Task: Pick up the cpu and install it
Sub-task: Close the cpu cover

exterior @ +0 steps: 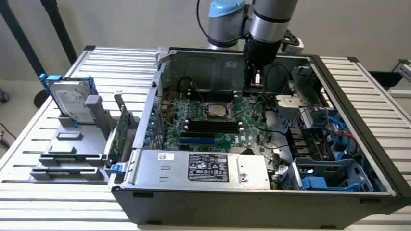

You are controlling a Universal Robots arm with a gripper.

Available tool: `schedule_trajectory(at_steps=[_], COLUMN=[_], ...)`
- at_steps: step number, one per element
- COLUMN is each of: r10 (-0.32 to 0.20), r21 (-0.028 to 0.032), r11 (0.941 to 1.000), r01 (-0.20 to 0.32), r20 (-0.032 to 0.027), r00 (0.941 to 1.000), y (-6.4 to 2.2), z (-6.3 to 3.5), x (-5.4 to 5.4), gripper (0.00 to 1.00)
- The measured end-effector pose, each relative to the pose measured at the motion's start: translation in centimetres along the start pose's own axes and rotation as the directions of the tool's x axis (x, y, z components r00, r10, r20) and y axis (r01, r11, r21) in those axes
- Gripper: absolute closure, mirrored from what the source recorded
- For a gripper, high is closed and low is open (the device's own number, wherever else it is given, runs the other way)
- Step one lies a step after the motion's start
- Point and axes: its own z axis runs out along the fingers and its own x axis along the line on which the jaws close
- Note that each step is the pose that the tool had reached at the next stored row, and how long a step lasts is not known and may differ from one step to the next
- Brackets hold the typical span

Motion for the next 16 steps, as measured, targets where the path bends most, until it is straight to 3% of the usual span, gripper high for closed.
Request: schedule_trajectory(at_steps=[5, 11, 16], r10=[0.0, 0.0, -0.001], r21=[0.0001, -0.0001, -0.0063], r11=[1.0, 1.0, 1.0], r01=[0.0, 0.0, 0.001], r20=[-0.003, -0.0074, -0.0117], r00=[1.0, 1.0, 0.9999], y=[1.07, 1.73, 1.86], z=[-0.18, -0.17, 0.3], x=[0.0, 0.1, 0.0], gripper=[0.89, 0.89, 0.89])
